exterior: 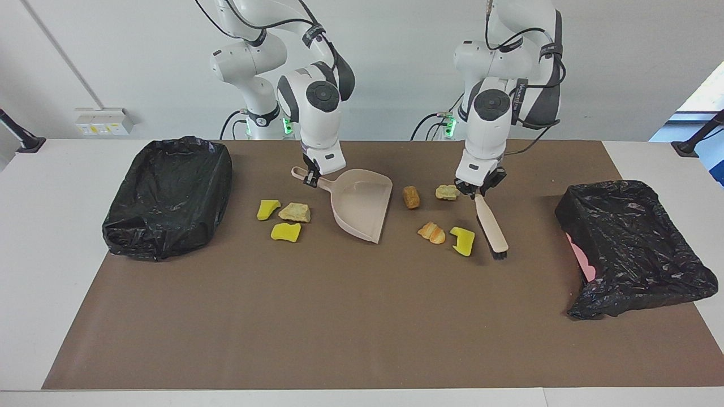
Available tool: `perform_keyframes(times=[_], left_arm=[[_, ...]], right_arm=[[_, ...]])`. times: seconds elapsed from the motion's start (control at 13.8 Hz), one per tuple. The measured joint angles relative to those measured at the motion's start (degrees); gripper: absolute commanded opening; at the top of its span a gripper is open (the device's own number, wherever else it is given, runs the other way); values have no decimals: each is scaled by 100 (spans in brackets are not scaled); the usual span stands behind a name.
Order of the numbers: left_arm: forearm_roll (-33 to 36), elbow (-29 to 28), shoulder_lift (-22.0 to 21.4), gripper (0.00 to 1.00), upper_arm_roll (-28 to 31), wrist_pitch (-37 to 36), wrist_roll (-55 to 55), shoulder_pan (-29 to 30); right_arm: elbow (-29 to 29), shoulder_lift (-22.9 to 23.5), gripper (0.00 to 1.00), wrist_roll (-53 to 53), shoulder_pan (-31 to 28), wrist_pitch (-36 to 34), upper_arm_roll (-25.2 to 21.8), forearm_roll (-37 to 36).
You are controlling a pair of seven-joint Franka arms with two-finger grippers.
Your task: Sweep and dump trash in bin
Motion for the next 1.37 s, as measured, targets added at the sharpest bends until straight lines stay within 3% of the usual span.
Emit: perform_keyframes(times=[0.22,0.58,1.37], left_arm=[[-674,-21,69,0,-15,26,767,16],[-852,-259,27,0,-150,26,949,-137],[-2044,-458,-351,0,-224,-237,784,-2507]], right_arm=[[-1,18,0,127,110,31,2,-1],[-2,19,0,127,108,34,2,-1],[-31,21,0,-325,157,-11,3,-22]])
